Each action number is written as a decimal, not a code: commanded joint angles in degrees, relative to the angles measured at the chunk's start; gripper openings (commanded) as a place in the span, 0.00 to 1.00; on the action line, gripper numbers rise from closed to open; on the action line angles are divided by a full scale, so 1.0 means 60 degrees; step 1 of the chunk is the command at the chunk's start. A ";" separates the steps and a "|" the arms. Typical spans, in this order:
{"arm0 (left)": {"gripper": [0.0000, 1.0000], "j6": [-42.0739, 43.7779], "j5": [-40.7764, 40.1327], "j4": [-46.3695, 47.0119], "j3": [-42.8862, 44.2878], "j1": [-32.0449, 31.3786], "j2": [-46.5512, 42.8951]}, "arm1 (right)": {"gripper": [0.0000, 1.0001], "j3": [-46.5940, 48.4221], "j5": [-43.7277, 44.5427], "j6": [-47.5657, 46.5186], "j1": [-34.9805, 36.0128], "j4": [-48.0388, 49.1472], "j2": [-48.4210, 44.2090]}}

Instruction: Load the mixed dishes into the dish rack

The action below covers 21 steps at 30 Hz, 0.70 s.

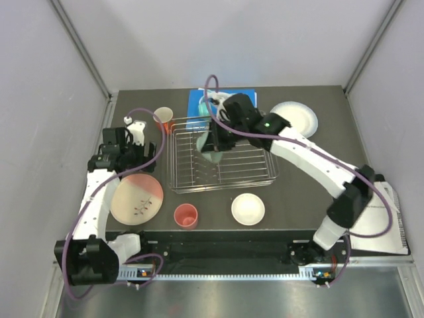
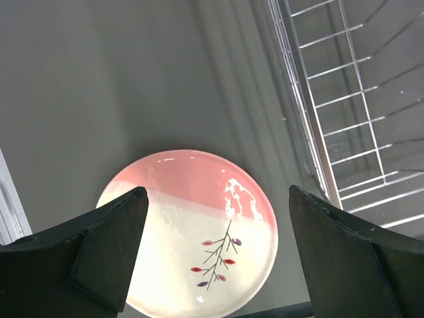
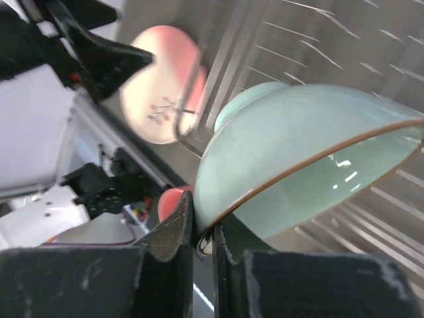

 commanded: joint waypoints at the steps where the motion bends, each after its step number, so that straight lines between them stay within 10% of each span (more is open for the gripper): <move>1: 0.91 0.0318 0.0428 0.0159 -0.0198 0.0059 -0.0862 | 0.00 0.2179 -0.3299 -0.0752 -0.0311 0.2685 0.1644; 9: 0.87 0.0641 0.0385 -0.0355 -0.0213 0.0132 -0.1259 | 0.00 0.4042 -0.7575 0.1818 -0.1131 0.6918 0.5042; 21: 0.86 0.0773 0.0414 -0.0823 0.0051 0.0191 -0.1377 | 0.00 0.4084 -0.8855 0.4477 -0.2172 1.0878 0.7183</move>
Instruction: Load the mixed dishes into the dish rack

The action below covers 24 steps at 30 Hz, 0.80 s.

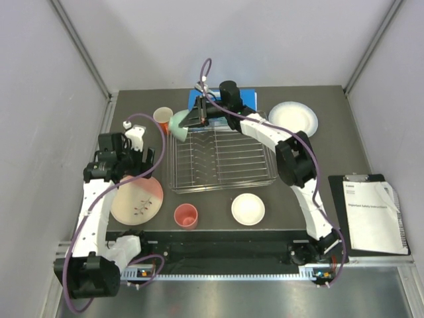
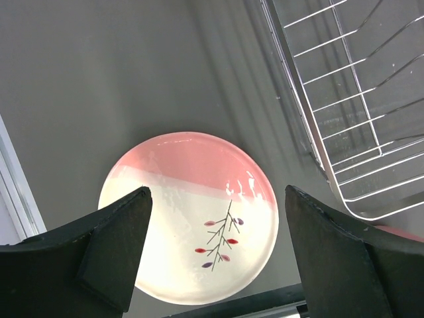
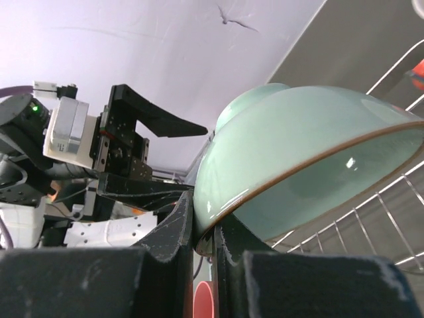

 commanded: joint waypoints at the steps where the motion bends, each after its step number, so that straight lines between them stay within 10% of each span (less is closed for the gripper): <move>1: 0.86 0.0135 0.0126 -0.0143 0.0288 0.0064 -0.0153 | 0.00 0.0753 -0.0914 0.0823 -0.0252 0.2216 0.0234; 24: 0.87 -0.0070 0.0302 -0.0128 0.0625 0.0064 0.0199 | 0.06 0.1090 0.1342 -0.3644 -0.0106 -0.3834 0.0924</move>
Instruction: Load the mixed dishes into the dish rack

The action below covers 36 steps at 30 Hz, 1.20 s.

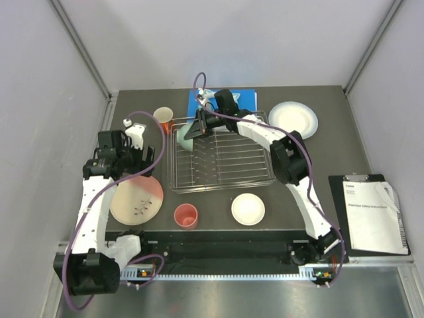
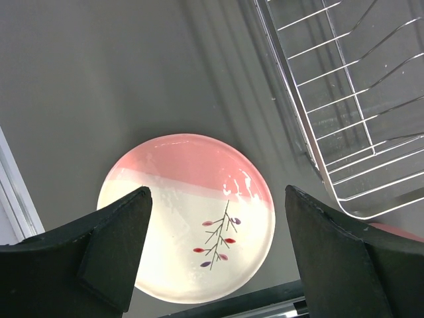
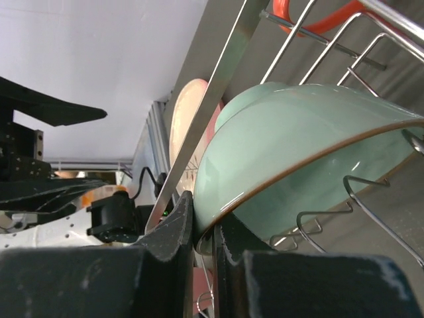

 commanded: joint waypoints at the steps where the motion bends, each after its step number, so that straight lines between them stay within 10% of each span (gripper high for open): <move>1: 0.88 -0.0081 0.0157 0.0134 0.0286 0.0056 -0.0020 | 0.14 0.0493 0.0927 -0.1094 0.0149 -0.0950 -0.0133; 20: 0.91 -0.0095 0.0200 0.0149 -0.0007 0.0071 -0.0152 | 0.99 -0.0970 0.3195 -0.3173 0.0310 -0.3085 -0.3131; 24: 0.91 -0.0080 0.0230 0.0163 -0.0066 0.0071 -0.0166 | 1.00 -0.2551 0.5462 -0.3949 0.0325 -0.4050 -0.5124; 30: 0.91 -0.0007 0.0171 0.0105 0.0037 0.0071 -0.0151 | 1.00 -0.3973 1.6210 -0.4367 0.3509 -0.7361 -0.7440; 36: 0.91 0.0037 0.0273 0.0061 0.0300 0.0057 0.0082 | 1.00 -0.6999 1.3618 -0.1772 0.4394 -0.8759 -1.0231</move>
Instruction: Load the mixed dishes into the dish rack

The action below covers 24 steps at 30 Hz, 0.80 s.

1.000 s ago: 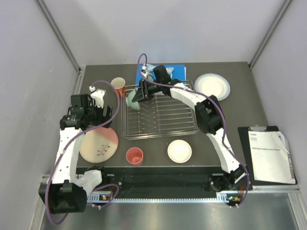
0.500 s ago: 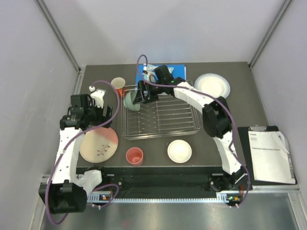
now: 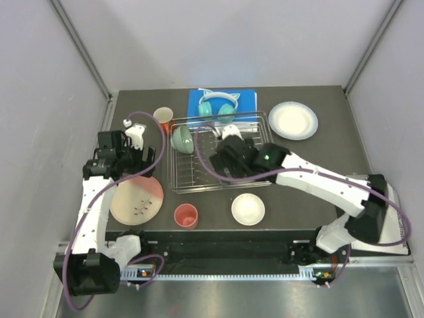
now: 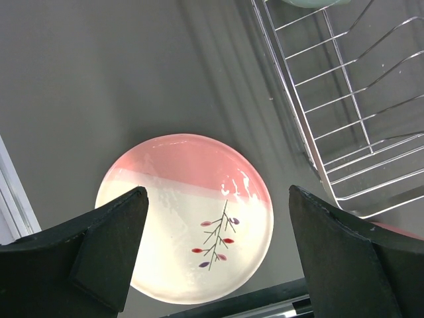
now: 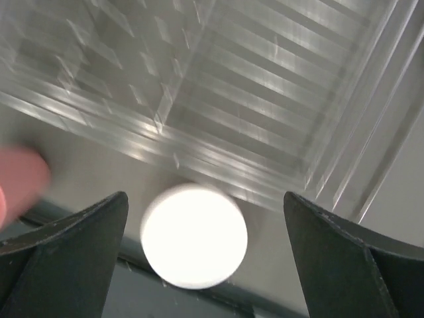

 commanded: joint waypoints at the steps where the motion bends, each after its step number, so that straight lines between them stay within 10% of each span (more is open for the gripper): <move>1: 0.91 0.0022 0.0190 0.0003 0.0384 0.0042 0.0126 | 1.00 -0.2113 -0.0466 0.1644 0.0331 -0.1436 -0.2100; 8: 0.91 -0.0007 0.0439 0.0105 0.0516 0.0042 0.0302 | 0.97 -0.3859 -0.1617 0.2686 0.0859 -0.0982 -0.3891; 24: 0.92 -0.0037 0.0556 0.0090 0.0238 0.0042 -0.0254 | 0.94 -0.4386 -0.1061 0.2115 0.2794 0.0234 -0.1183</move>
